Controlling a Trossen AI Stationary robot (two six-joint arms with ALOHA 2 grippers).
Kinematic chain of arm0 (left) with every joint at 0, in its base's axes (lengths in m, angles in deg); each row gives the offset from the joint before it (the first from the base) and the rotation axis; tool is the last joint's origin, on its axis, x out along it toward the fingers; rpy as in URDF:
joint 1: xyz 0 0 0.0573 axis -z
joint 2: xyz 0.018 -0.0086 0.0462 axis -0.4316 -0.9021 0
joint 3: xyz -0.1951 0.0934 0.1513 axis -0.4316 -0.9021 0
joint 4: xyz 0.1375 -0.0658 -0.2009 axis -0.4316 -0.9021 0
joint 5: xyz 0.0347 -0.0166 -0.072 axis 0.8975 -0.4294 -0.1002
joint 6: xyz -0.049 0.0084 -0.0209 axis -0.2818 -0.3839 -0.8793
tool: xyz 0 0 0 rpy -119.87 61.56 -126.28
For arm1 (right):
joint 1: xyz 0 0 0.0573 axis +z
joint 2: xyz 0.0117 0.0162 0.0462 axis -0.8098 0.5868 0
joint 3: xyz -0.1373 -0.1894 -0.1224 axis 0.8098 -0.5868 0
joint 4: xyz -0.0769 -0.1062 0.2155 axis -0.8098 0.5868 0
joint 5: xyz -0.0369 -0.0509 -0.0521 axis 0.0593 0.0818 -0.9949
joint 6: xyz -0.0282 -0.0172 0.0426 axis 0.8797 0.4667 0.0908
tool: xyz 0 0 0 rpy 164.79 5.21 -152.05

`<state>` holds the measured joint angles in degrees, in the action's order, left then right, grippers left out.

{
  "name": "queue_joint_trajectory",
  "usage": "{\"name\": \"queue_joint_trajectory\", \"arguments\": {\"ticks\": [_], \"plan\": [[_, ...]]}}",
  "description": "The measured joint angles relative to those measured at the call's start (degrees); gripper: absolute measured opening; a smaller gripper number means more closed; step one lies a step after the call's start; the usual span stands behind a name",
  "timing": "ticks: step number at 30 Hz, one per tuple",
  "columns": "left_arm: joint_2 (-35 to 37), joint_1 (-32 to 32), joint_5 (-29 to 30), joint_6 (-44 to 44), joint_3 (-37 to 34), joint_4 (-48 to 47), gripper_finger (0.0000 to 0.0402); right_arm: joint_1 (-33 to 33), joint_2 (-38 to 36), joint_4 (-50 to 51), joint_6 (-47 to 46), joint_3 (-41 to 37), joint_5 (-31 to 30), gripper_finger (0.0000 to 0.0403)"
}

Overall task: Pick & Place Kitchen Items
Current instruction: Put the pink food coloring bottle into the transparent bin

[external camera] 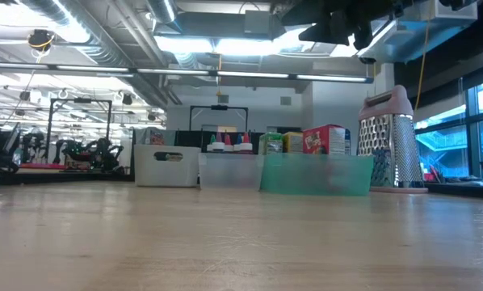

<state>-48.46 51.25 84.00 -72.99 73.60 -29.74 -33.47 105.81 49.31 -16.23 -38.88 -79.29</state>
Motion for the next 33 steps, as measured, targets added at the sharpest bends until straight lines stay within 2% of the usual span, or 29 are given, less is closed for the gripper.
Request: {"name": "queue_joint_trajectory", "arguments": {"ticks": [23,33], "plan": [[0.04,-0.74,1.68,1.95,0.04,1.05,0.0250,0.00,0.00,0.02,0.00,0.00,0.02,0.0297],[0.09,-0.82,2.21,1.19,-3.95,5.54,0.0185,0.00,0.00,0.02,0.00,0.00,0.02,0.0297]]}}
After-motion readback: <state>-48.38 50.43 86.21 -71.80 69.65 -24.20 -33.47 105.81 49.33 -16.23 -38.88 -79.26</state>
